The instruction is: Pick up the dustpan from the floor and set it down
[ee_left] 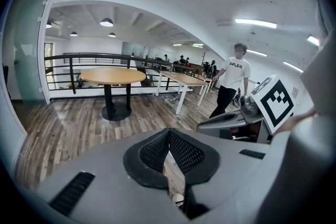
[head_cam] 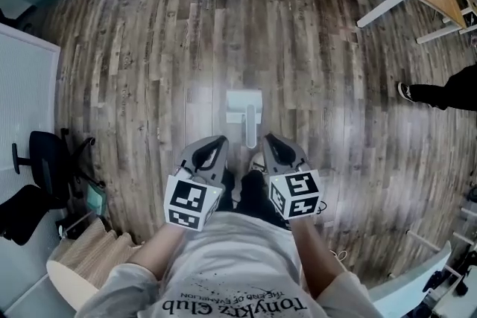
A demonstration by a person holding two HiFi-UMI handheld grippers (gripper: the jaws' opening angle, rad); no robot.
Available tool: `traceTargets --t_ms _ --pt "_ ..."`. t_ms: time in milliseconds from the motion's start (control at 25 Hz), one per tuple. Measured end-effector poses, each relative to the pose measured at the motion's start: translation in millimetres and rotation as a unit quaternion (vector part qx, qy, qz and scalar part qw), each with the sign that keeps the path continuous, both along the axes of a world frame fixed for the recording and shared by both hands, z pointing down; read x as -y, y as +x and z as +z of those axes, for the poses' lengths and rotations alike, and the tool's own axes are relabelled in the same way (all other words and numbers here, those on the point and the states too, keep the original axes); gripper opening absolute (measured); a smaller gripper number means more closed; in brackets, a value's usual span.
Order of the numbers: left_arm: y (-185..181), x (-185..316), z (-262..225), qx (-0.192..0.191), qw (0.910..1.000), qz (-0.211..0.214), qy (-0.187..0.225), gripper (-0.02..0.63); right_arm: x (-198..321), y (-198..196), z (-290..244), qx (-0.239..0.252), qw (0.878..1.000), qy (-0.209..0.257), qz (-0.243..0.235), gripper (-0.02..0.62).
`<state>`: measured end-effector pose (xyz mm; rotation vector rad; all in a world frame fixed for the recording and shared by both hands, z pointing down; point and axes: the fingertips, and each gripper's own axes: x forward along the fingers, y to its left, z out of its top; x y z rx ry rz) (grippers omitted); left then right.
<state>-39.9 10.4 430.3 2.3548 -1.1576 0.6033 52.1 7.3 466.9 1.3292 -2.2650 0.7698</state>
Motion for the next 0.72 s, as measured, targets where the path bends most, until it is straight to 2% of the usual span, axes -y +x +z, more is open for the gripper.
traceTargets --t_ms 160,240,440,720 --pt "-2 6 12 0.003 0.9999 0.009 -0.007 0.023 12 -13 14 -0.003 1.000 0.002 0.004 0.037" --pt "-4 4 18 0.004 0.9998 0.012 -0.014 0.023 12 -17 22 -0.004 1.000 -0.006 0.009 0.140" --pt "-19 5 35 0.008 0.9995 0.007 -0.029 0.023 17 -24 53 -0.035 0.999 -0.024 0.026 0.207" --pt "-33 4 51 0.018 0.9990 0.002 -0.042 0.023 33 -27 90 -0.049 0.997 -0.041 0.053 0.276"
